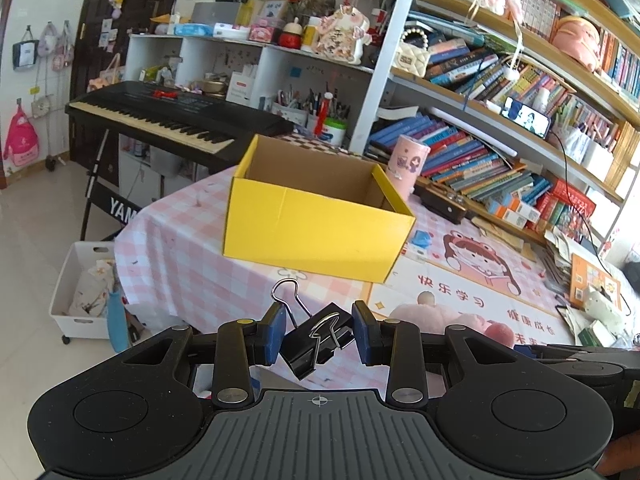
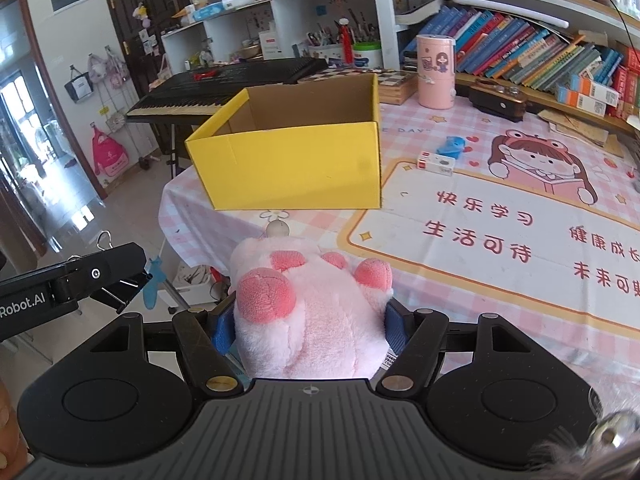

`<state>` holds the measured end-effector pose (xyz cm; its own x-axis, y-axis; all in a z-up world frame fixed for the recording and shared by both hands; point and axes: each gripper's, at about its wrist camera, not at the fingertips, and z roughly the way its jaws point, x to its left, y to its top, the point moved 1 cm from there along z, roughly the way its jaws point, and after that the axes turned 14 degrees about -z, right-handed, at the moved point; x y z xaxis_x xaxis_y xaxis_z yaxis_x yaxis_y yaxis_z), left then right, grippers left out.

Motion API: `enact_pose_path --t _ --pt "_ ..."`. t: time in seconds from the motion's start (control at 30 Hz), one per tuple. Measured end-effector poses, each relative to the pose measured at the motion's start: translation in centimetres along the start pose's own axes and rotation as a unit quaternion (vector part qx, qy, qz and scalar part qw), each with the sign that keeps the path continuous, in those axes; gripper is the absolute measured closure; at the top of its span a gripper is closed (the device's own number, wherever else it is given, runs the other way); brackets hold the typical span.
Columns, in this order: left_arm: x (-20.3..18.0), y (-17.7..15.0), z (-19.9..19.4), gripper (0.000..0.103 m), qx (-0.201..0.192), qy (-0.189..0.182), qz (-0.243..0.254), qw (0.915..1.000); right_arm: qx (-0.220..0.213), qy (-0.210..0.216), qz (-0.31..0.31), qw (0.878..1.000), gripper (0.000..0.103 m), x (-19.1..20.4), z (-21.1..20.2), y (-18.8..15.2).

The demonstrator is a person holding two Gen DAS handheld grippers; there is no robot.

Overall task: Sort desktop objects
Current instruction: 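Carry the binder clip and plush pig in both grippers toward the yellow box, then lower both grippers into the yellow box and open them, releasing clip and pig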

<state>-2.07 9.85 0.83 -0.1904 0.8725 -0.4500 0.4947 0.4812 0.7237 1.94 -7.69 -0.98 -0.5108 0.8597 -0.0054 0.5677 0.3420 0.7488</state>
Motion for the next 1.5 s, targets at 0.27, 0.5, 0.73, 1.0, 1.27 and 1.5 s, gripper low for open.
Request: enact_pose_path --t 0.27,0.5,0.73,1.0,1.27,1.5 --pt "0.2 0.7 0.7 0.069 -0.004 -0.004 -0.003 1.0 -0.01 -0.006 -0.015 1.0 0.036 0.0 0.5 1.1" --pt "-0.2 2.2 2.0 0.069 -0.014 -0.003 -0.001 0.9999 -0.036 -0.007 -0.027 0.999 0.036 -1.0 1.3 3.2" --pt "-1.1 5.5 3.4 0.069 -0.049 0.004 0.0 0.9988 -0.079 0.005 -0.027 0.997 0.036 -2.7 2.4 7.5" --pt "-2.5 9.2 7.1 0.069 -0.081 0.023 0.013 0.9963 -0.112 0.022 -0.037 0.993 0.036 -5.2 5.3 12.9" --pt "-4.0 12.3 12.3 0.069 -0.095 0.038 0.033 0.9942 -0.134 0.032 -0.053 0.989 0.036 -7.6 9.1 17.2" --pt "-6.0 12.6 18.4 0.069 -0.052 0.057 0.075 0.9942 -0.138 0.027 -0.056 0.988 0.036 -10.2 12.3 20.3"
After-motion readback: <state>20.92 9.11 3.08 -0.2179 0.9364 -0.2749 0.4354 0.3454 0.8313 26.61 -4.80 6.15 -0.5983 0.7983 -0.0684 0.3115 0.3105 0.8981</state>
